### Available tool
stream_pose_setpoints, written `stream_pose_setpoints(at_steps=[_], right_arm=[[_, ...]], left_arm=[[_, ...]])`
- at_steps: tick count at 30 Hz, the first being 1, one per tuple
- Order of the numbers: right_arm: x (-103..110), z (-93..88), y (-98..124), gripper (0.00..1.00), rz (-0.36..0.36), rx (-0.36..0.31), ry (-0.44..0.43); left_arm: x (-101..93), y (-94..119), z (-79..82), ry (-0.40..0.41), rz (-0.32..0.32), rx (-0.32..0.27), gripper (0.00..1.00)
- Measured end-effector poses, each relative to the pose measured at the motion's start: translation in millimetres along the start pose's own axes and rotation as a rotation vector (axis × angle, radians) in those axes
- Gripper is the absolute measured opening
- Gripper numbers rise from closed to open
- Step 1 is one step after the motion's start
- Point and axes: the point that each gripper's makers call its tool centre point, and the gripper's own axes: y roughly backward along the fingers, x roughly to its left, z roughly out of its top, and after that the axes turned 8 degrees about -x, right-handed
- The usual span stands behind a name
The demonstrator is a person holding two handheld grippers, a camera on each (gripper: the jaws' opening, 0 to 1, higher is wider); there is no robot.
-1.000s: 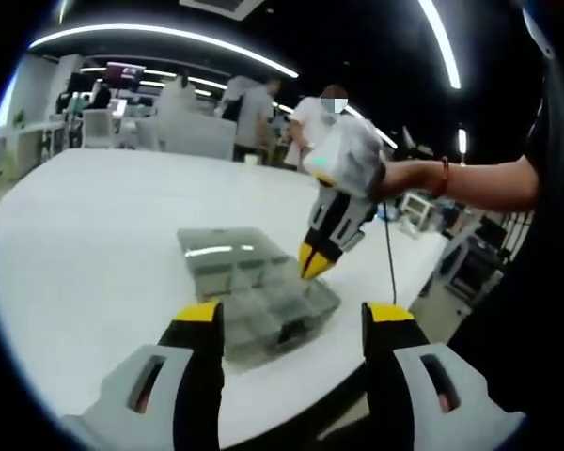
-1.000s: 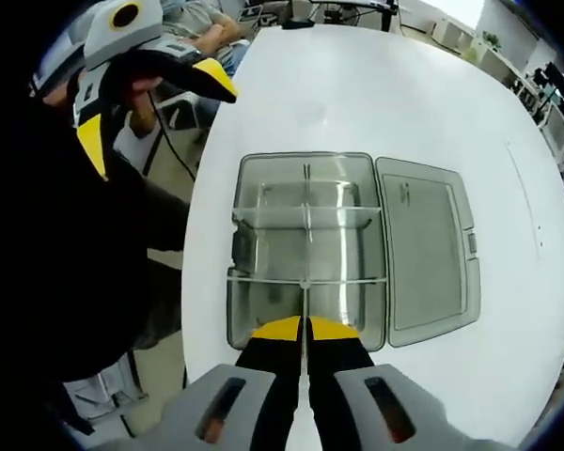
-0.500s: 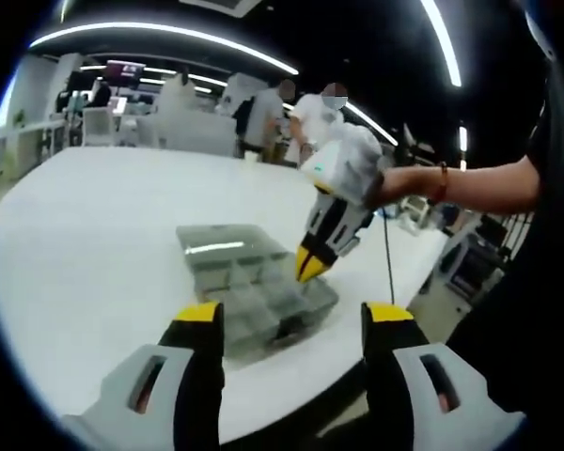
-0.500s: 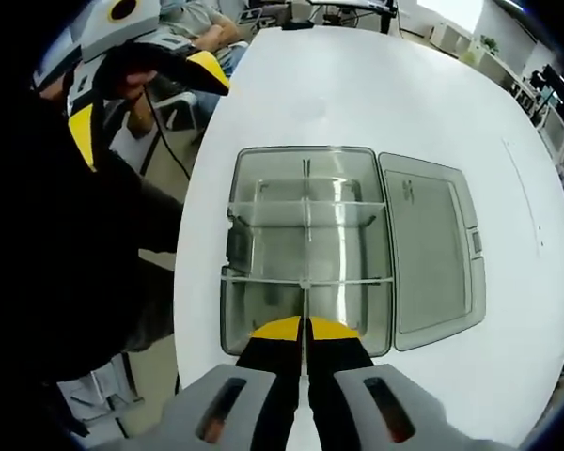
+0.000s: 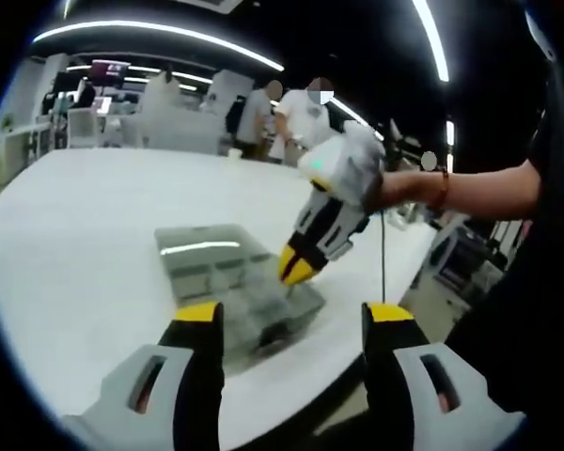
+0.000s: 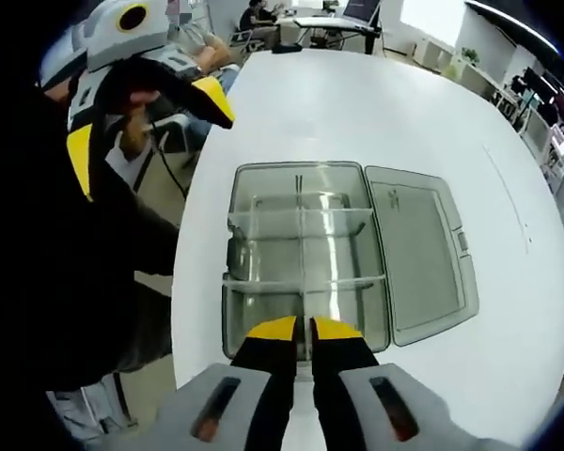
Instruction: Insert the divider into the dual guide fixture by aligning both edges with the guide slots and pushing it downward to the bottom, including one-sided entry, uneven engagement, binding, and posture correction.
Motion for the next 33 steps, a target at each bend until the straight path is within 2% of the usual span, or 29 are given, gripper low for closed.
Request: stream_pose_setpoints(at_steps=[12,15,22,24,29,33], right_arm=[[4.4,-7.6,25.6,0.11,-0.126,-0.107,-0.111],[2.4,-11.6,32.4,0.12,-0.181,-0.129,-0.139],[6.8,-18.3,47.2,0.2,-0.234,-0.179,-0.211],[6.6,-21.6,50.7,0.24,-0.263,-0.186,-0.226],[9.3,-33.1,53.1,0.26,-0.301,-0.19,-0.275],[11.1,-42.5,52.4,0.31,-0.338,-0.184,-0.291]], left_arm=[[-20.7,-9.8,-7.4,-0.02,-0.098,0.054,0.58],[-24.3,-12.9,-8.0,-0.02,-0.119,0.057,0.58],[-34.8,-16.0,-10.2,-0.03,-0.166,0.07,0.58],[-37.8,-16.0,-12.1,-0.032,-0.18,0.077,0.58],[-41.7,-14.8,-15.8,-0.034,-0.204,0.093,0.58],[-42.7,-13.3,-15.8,-0.049,-0.219,0.104,0.58]])
